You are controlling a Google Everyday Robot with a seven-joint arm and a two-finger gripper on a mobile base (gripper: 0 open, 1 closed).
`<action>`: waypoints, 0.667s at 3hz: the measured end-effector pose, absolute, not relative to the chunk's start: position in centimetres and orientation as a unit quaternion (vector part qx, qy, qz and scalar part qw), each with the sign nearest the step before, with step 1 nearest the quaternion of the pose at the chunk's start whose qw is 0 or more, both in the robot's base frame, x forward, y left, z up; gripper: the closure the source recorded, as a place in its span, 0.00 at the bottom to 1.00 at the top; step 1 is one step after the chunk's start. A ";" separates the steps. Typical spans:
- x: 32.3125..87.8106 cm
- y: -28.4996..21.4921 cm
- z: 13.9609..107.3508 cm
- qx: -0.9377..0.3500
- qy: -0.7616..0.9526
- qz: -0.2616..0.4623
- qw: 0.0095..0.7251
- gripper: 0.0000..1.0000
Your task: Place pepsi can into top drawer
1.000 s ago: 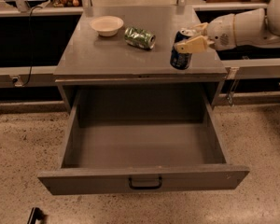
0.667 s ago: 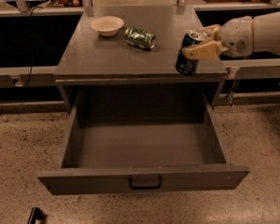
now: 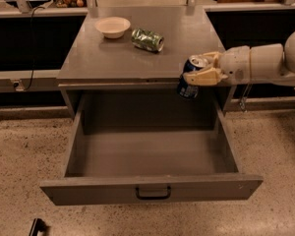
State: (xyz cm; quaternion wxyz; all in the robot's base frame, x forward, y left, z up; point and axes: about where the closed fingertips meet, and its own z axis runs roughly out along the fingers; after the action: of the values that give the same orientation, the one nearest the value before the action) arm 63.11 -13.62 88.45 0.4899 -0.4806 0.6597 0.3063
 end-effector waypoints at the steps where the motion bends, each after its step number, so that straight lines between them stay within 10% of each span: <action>1: 62.8 -11.6 83.3 -0.500 0.639 0.311 0.495 0.82; 2: 61.9 -11.9 78.6 -0.523 0.634 0.301 0.484 0.59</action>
Offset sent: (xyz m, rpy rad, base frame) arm -0.0245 0.0041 -0.1569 -0.1044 -0.0625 0.1072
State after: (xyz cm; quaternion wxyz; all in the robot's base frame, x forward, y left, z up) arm 61.88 -11.87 78.63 0.4836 -0.5229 0.6339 0.3014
